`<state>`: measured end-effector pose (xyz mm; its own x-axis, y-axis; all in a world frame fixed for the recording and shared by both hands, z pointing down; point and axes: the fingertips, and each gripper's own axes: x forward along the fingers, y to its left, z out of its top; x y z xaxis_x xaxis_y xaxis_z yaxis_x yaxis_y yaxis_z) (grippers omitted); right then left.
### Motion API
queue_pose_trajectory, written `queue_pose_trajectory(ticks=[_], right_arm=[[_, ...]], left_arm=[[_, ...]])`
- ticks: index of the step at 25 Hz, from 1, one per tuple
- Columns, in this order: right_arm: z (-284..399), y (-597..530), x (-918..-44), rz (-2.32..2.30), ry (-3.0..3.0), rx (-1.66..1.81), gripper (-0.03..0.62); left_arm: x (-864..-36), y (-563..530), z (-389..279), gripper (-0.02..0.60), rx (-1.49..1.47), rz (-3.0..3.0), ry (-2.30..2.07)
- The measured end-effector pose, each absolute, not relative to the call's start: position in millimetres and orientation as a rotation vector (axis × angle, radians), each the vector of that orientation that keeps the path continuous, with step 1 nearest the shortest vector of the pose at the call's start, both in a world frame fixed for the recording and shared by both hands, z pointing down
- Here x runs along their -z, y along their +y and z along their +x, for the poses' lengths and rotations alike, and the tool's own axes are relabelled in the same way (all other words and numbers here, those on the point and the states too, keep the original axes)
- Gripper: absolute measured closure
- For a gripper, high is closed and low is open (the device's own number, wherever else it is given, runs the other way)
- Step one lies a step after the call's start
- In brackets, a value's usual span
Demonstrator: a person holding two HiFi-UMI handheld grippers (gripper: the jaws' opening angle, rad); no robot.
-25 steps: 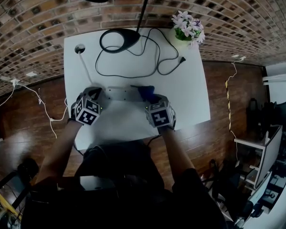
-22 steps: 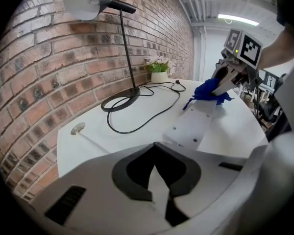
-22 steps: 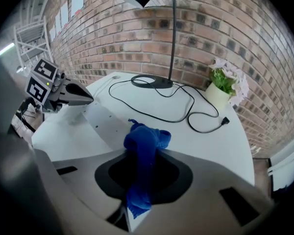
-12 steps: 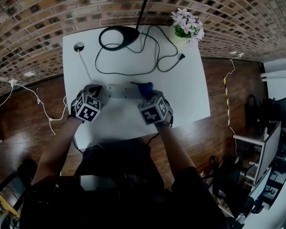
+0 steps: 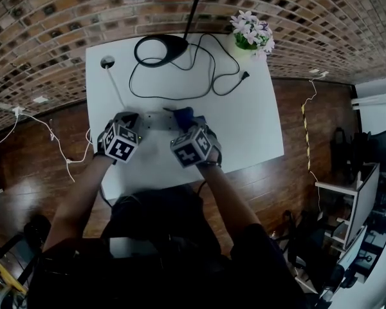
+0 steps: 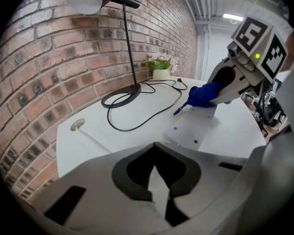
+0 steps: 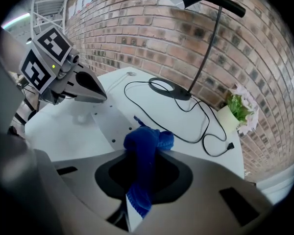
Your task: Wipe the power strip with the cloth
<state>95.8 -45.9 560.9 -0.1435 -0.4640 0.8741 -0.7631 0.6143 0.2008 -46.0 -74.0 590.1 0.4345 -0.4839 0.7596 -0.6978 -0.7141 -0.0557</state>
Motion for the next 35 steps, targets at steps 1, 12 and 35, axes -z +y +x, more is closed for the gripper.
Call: queue_pose_trajectory(ticks=[1, 12, 35], right_arm=[[93.1, -45.6, -561.1, 0.99, -1.79, -0.358, 0.534], [74.3, -48.5, -565.1, 0.975, -1.812, -0.326, 0.534], [-33.3, -51.8, -563.2, 0.787, -2.015, -0.212, 0.533]], left_arm=[[-590.5, -73.7, -46.2, 0.574, -1.154, 2.424, -1.026], [-589.9, -73.6, -46.8, 0.574, -1.138, 2.429, -1.059], [-590.2, -74.1, -48.2, 0.574, -1.066, 2.404, -1.019]])
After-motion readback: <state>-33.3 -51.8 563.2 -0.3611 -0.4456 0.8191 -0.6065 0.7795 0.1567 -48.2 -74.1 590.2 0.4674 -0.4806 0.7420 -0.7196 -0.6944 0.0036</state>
